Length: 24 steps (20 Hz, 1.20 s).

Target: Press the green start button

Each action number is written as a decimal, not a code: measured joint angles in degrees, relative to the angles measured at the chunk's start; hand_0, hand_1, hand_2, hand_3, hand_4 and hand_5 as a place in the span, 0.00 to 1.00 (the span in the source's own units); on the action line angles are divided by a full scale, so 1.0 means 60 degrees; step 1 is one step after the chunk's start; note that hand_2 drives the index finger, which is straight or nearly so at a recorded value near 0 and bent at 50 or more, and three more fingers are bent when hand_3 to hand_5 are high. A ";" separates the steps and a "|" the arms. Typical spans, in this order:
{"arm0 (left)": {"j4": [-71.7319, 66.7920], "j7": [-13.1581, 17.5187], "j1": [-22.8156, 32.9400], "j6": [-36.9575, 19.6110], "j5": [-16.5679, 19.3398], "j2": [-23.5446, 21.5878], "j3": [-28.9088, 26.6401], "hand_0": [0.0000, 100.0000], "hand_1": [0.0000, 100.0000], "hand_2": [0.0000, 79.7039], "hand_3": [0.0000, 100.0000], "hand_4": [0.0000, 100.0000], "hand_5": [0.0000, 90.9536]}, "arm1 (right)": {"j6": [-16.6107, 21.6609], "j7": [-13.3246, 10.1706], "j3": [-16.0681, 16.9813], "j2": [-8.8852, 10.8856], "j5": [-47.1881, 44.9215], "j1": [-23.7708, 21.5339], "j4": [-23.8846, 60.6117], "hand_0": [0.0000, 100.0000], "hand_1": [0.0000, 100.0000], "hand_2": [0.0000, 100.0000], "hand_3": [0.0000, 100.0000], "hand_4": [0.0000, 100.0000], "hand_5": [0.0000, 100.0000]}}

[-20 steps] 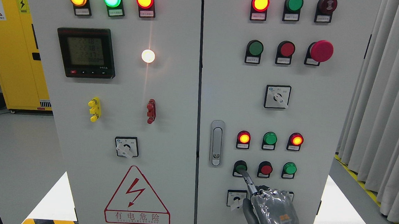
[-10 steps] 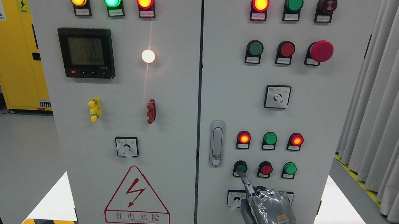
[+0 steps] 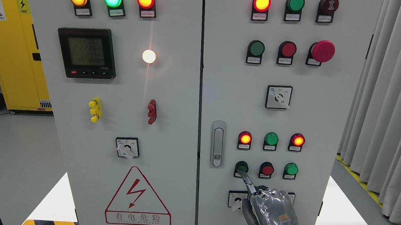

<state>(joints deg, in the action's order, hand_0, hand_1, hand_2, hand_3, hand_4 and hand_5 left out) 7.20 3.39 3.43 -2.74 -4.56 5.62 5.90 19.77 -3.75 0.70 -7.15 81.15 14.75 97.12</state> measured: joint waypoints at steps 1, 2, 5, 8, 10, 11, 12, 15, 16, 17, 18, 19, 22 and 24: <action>0.0000 0.0000 0.0000 0.0000 0.0000 0.0000 0.0000 0.12 0.56 0.00 0.00 0.00 0.00 | -0.0002 0.0000 0.0004 -0.0001 -0.0001 0.0003 -0.0003 0.85 0.89 0.00 0.81 0.83 0.94; 0.0000 0.0000 0.0000 0.0000 0.0000 0.0000 0.0000 0.12 0.56 0.00 0.00 0.00 0.00 | -0.0002 0.0000 0.0005 -0.0002 -0.0001 0.0005 -0.0005 0.85 0.89 0.00 0.81 0.83 0.94; 0.0000 0.0000 0.0000 0.0000 0.0000 0.0000 0.0000 0.12 0.56 0.00 0.00 0.00 0.00 | -0.0024 0.0000 0.0014 -0.0005 -0.0003 0.0011 -0.0013 0.85 0.89 0.00 0.81 0.83 0.94; 0.0000 0.0000 0.0000 0.0000 -0.0001 0.0000 0.0000 0.12 0.56 0.00 0.00 0.00 0.00 | -0.0036 0.0000 0.0067 -0.0006 -0.0006 0.0015 -0.0029 0.85 0.89 0.00 0.81 0.83 0.94; 0.0000 0.0000 0.0000 0.0000 -0.0003 0.0000 0.0001 0.12 0.56 0.00 0.00 0.00 0.00 | -0.0047 0.0000 0.0103 -0.0007 -0.0008 0.0016 -0.0040 0.85 0.89 0.00 0.81 0.83 0.94; 0.0000 0.0000 0.0000 0.0000 -0.0003 0.0000 0.0001 0.12 0.56 0.00 0.00 0.00 0.00 | -0.0053 0.0000 0.0118 -0.0007 -0.0010 0.0016 -0.0042 0.85 0.89 0.00 0.81 0.83 0.94; 0.0000 0.0000 0.0000 0.0000 -0.0003 0.0000 0.0001 0.12 0.56 0.00 0.00 0.00 0.00 | -0.0056 0.0000 0.0135 -0.0009 -0.0011 0.0016 -0.0043 0.85 0.89 0.00 0.81 0.83 0.94; 0.0000 0.0000 0.0000 0.0000 -0.0003 0.0000 0.0000 0.12 0.56 0.00 0.00 0.00 0.00 | -0.0067 0.0018 0.0169 -0.0011 -0.0029 -0.0010 -0.0034 0.85 0.89 0.00 0.81 0.83 0.94; 0.0000 0.0000 0.0000 0.0000 -0.0003 0.0000 0.0000 0.12 0.56 0.00 0.00 0.00 0.00 | -0.0073 0.0019 0.0175 -0.0012 -0.0052 -0.0031 -0.0020 0.85 0.89 0.00 0.81 0.83 0.94; 0.0000 0.0000 0.0000 0.0000 -0.0003 0.0000 0.0000 0.12 0.56 0.00 0.00 0.00 0.00 | -0.0085 0.0021 0.0162 -0.0012 -0.0076 -0.0053 0.0006 0.86 0.89 0.00 0.81 0.83 0.94; 0.0000 0.0000 0.0000 0.0000 -0.0003 0.0000 0.0000 0.12 0.56 0.00 0.00 0.00 0.00 | -0.0095 0.0021 0.0142 -0.0013 -0.0093 -0.0076 0.0034 0.86 0.89 0.00 0.81 0.83 0.94; 0.0000 0.0000 0.0000 0.0000 -0.0003 0.0000 0.0000 0.12 0.56 0.00 0.00 0.00 0.00 | -0.0098 0.0021 0.0123 -0.0013 -0.0110 -0.0102 0.0072 0.86 0.89 0.00 0.80 0.83 0.95; 0.0000 0.0000 0.0000 0.0000 -0.0003 0.0000 0.0000 0.12 0.56 0.00 0.00 0.00 0.00 | -0.0102 -0.0028 0.0078 -0.0015 -0.0160 -0.0170 0.0177 0.86 0.89 0.00 0.80 0.83 0.95; 0.0001 0.0000 0.0000 0.0000 -0.0002 0.0000 0.0000 0.12 0.56 0.00 0.00 0.00 0.00 | -0.0089 -0.0060 0.0046 -0.0017 -0.0212 -0.0249 0.0269 0.87 0.89 0.00 0.81 0.83 0.95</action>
<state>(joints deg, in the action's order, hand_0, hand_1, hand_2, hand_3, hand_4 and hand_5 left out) 7.21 3.39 3.43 -2.74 -4.57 5.62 5.90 19.23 -4.11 0.98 -7.26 79.87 13.25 98.74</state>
